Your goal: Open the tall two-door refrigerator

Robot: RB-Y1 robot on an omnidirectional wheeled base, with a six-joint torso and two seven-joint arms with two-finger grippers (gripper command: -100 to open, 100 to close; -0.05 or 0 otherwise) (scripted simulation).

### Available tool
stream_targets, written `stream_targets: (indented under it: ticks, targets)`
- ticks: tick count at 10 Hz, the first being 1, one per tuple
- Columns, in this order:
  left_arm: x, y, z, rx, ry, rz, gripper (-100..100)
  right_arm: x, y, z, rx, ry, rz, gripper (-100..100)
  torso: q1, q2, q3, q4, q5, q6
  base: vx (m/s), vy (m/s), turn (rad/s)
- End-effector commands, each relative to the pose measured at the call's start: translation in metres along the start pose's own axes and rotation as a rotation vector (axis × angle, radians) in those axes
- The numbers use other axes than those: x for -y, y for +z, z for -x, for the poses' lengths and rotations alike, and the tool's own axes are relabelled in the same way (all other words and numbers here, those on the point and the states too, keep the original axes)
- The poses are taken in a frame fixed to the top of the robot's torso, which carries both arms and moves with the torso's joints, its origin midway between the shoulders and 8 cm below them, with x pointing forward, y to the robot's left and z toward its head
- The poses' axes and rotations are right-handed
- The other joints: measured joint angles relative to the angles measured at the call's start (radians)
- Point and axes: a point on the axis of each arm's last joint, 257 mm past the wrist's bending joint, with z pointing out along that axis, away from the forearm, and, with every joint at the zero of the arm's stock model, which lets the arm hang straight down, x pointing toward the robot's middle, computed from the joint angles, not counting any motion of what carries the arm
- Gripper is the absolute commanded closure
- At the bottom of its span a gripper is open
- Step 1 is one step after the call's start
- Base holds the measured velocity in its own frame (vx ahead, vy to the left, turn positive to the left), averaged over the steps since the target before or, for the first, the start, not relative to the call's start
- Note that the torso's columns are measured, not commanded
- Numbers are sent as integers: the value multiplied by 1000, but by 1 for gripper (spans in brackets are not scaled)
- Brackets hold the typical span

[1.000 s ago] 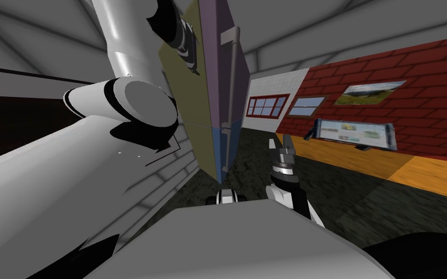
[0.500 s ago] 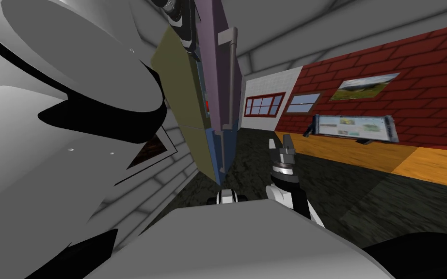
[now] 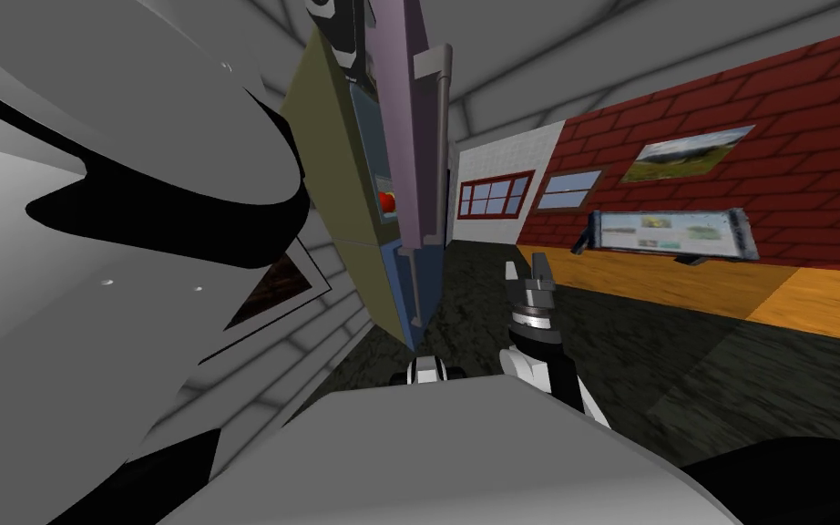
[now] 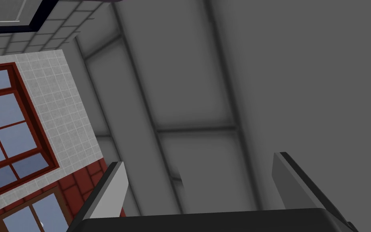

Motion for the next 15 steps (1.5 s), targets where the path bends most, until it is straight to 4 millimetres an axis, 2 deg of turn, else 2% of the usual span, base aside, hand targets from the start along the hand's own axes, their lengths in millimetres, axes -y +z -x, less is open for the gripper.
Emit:
stream_targets:
  ticks: [1,2,4,6,11,12,13,15]
  targets:
    - [-4,-3,13,48,3,20,100,0,0,0,0,0,0,0,-8,2,3,1,-2,0,-33,-286,140]
    - [-4,-3,13,48,3,20,100,0,0,0,0,0,0,0,-16,5,5,2,-6,2,-26,-245,75]
    - [-9,-7,26,96,5,39,100,0,0,0,0,1,0,0,-18,3,2,2,-10,6,-70,-266,49]
    - [-11,-9,33,120,6,48,100,0,0,0,0,1,0,0,-8,1,1,2,-6,4,-52,-254,34]
    - [-20,-21,65,243,6,91,100,0,0,0,0,1,0,0,-9,-3,-2,2,-6,4,-43,-377,95]
    - [-20,-20,61,226,6,94,100,0,0,0,0,1,0,0,-6,-1,-3,2,-5,4,-61,-168,53]
    - [-40,-7,65,228,1,131,-100,0,0,0,0,0,0,0,6,-1,-2,3,-1,3,-26,-41,-6]
    - [-63,9,67,228,-1,167,-100,0,0,0,0,0,0,0,15,-7,-7,-2,7,-1,-24,-17,7]
